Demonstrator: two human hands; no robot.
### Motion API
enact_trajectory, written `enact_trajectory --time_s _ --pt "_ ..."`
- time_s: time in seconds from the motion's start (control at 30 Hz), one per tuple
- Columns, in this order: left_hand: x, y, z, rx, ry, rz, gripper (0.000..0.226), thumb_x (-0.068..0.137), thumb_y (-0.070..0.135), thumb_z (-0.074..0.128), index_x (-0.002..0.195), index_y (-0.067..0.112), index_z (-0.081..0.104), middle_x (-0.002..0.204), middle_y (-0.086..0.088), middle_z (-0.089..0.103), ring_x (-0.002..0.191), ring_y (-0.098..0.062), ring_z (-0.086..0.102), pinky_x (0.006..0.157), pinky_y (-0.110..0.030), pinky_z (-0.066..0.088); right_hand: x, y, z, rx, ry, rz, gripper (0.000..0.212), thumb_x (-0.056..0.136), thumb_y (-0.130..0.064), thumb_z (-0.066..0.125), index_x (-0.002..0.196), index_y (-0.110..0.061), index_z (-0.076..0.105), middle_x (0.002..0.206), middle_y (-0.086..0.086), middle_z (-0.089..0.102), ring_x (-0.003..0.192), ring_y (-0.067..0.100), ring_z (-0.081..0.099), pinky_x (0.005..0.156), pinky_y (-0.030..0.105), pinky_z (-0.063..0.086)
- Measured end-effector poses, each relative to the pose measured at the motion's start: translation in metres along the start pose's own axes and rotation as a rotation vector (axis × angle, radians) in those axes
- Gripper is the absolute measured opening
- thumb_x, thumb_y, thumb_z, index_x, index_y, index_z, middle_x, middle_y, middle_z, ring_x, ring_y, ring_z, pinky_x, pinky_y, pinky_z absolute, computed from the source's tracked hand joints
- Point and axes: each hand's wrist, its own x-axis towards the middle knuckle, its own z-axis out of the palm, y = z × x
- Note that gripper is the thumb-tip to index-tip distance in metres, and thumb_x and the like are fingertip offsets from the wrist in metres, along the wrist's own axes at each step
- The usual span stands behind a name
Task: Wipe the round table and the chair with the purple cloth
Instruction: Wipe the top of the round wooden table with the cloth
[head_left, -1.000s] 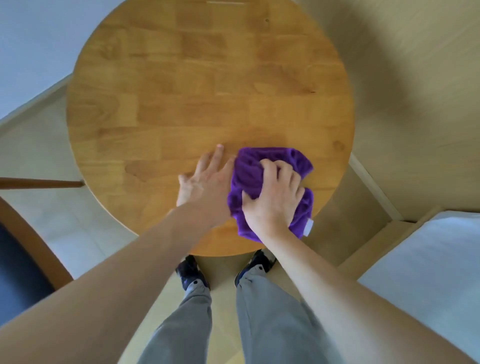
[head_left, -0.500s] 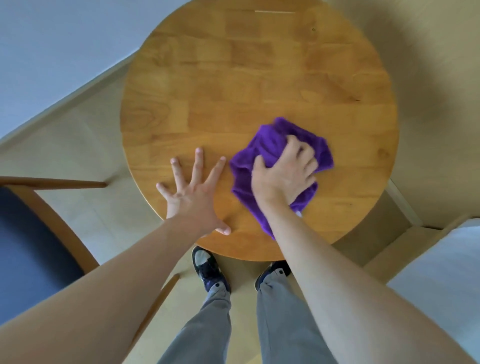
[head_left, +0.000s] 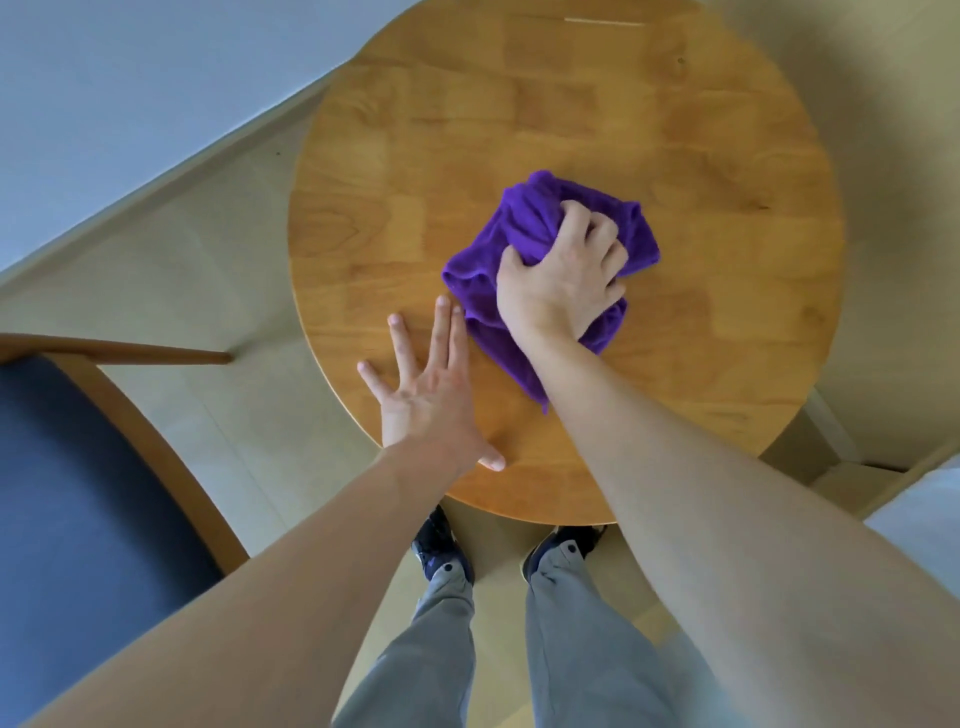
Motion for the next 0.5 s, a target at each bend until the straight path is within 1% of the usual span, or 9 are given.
enact_trajectory --time_s 0.1,0.13,0.17,0.23,0.3,0.37,0.43,0.5 --pt "0.0 -0.001 0.001 -0.009 -0.016 0.003 0.164 0.048 0.066 0.09 0.155 0.018 -0.025 0.158 0.008 -0.042 0.146 -0.04 -0.034 0.114 -0.077 0.008 -0.028 0.028 -0.013 -0.038 -0.122 -0.411 0.061 0.074 -0.042 0.069 0.13 -0.025 0.055 0.135 -0.002 0.053 0.126 0.029 0.046 0.096 0.049 0.041" --pt "-0.001 -0.001 0.001 -0.014 -0.014 0.004 0.164 0.049 0.066 0.09 0.155 0.018 -0.025 0.156 0.008 -0.044 0.146 -0.041 -0.035 0.114 -0.077 0.007 -0.038 0.043 -0.021 -0.027 -0.184 -0.511 0.062 0.073 -0.041 0.068 0.131 -0.024 0.056 0.135 -0.002 0.053 0.126 0.028 0.047 0.097 0.048 0.041" --pt "-0.001 0.0 0.001 -0.023 -0.012 0.004 0.165 0.049 0.065 0.091 0.154 0.019 -0.028 0.155 0.009 -0.046 0.145 -0.041 -0.035 0.114 -0.076 0.006 -0.048 0.061 -0.031 -0.024 -0.247 -0.57 0.063 0.072 -0.041 0.069 0.131 -0.024 0.056 0.136 -0.002 0.053 0.127 0.028 0.046 0.098 0.048 0.041" --pt "-0.002 0.001 0.0 -0.04 -0.01 -0.001 0.168 0.05 0.064 0.091 0.151 0.02 -0.036 0.154 0.01 -0.048 0.145 -0.04 -0.036 0.114 -0.076 0.005 -0.074 0.101 -0.051 -0.056 -0.322 -0.62 0.065 0.068 -0.038 0.074 0.129 -0.022 0.057 0.135 0.0 0.053 0.125 0.03 0.047 0.098 0.05 0.042" --pt "-0.002 0.002 -0.001 -0.043 -0.006 -0.001 0.17 0.048 0.065 0.091 0.149 0.02 -0.038 0.154 0.011 -0.048 0.145 -0.04 -0.035 0.114 -0.076 0.005 -0.105 0.143 -0.069 -0.073 -0.323 -0.661 0.063 0.066 -0.036 0.076 0.125 -0.018 0.06 0.131 0.004 0.056 0.12 0.033 0.051 0.095 0.052 0.043" --pt "-0.003 0.001 -0.001 -0.021 0.0 0.008 0.172 0.045 0.07 0.089 0.149 0.02 -0.038 0.154 0.011 -0.048 0.146 -0.04 -0.034 0.114 -0.076 0.007 -0.129 0.174 -0.081 -0.058 -0.325 -0.696 0.057 0.069 -0.036 0.073 0.122 -0.018 0.061 0.128 0.005 0.057 0.117 0.034 0.052 0.093 0.051 0.044" --pt "-0.006 -0.001 -0.003 0.037 0.014 0.026 0.171 0.044 0.077 0.084 0.151 0.019 -0.036 0.156 0.01 -0.045 0.149 -0.041 -0.029 0.114 -0.075 0.012 -0.139 0.185 -0.085 -0.051 -0.323 -0.71 0.056 0.068 -0.036 0.071 0.12 -0.02 0.059 0.126 0.004 0.058 0.115 0.033 0.053 0.091 0.05 0.044" --pt "-0.008 -0.005 -0.008 0.085 0.028 0.051 0.165 0.048 0.079 0.081 0.154 0.019 -0.03 0.16 0.01 -0.038 0.152 -0.04 -0.021 0.115 -0.071 0.02 -0.138 0.181 -0.08 -0.07 -0.309 -0.704 0.061 0.063 -0.037 0.077 0.119 -0.022 0.057 0.124 0.004 0.059 0.113 0.033 0.053 0.09 0.05 0.045"
